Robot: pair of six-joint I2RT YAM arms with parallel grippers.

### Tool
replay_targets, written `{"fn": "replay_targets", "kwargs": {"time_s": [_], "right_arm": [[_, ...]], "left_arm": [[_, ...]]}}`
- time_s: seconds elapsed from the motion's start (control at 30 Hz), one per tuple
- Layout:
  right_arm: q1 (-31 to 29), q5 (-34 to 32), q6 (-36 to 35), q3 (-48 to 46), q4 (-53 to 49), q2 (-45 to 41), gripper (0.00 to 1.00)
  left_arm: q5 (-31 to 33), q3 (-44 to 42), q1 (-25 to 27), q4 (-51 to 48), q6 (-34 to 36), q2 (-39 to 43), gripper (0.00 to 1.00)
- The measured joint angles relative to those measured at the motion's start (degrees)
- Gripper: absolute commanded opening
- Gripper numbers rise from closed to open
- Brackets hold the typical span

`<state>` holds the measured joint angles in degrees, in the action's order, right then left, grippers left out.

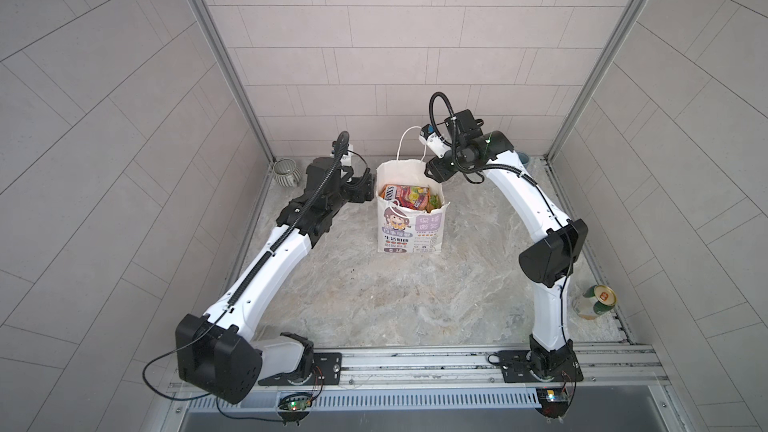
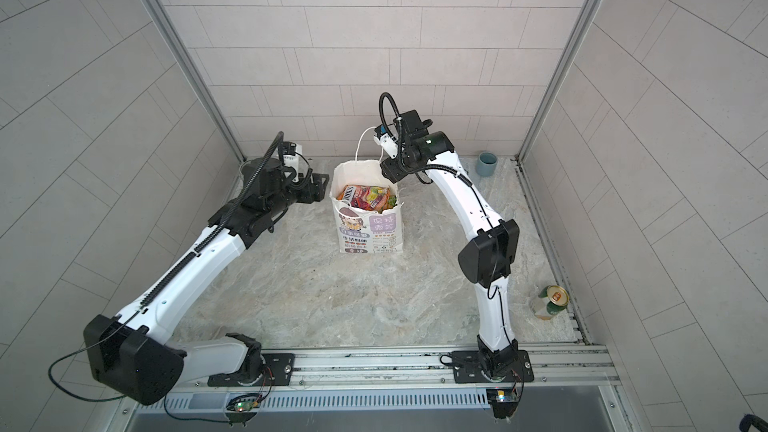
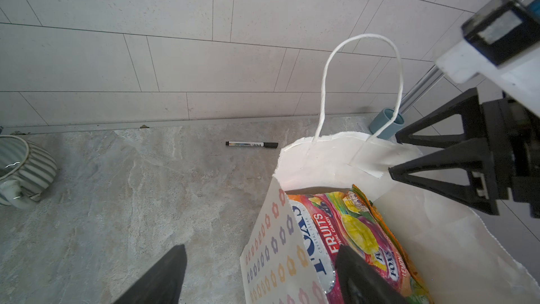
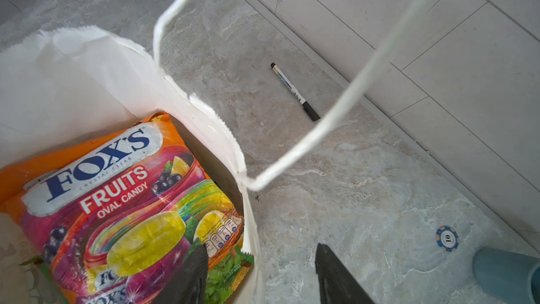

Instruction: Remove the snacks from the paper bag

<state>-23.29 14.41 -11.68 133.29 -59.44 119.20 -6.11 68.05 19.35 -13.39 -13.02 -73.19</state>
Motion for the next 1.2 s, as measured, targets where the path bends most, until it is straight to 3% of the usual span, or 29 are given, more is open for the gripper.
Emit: {"fn": "replay_targets", "kwargs": {"time_s": [0.13, 0.2, 0.4, 0.57, 0.87, 1.2], "right_arm": [[0.0, 1.4, -2.8, 6.7, -4.0, 4.2, 0.34], [0.0, 2.2, -4.1, 8.0, -5.4, 5.0, 0.16], [0.0, 2.7, -7.1, 8.9, -7.5, 5.8, 0.00], [0.4, 2.7, -6.7, 8.9, -7.3, 6.0, 0.00], [3.9, 2.3, 0.6, 15.0, -7.2, 10.5, 0.00], [5.9, -2.6, 3.3, 17.2, -2.1, 10.7, 0.00]], "left_arm": [[0.3, -1.1, 0.0, -0.4, 0.3, 0.1, 0.85], [0.5, -1.2, 0.0, -0.4, 0.4, 0.3, 0.85], [2.2, -1.9, 0.0, -0.3, 0.9, 1.9, 0.85], [3.2, -2.2, 0.0, 0.8, 0.9, 2.6, 0.85], [3.8, -1.9, 0.0, 1.2, 0.9, 1.3, 0.83], [4.1, -0.5, 0.0, 1.5, 1.0, -0.6, 0.82]]}}
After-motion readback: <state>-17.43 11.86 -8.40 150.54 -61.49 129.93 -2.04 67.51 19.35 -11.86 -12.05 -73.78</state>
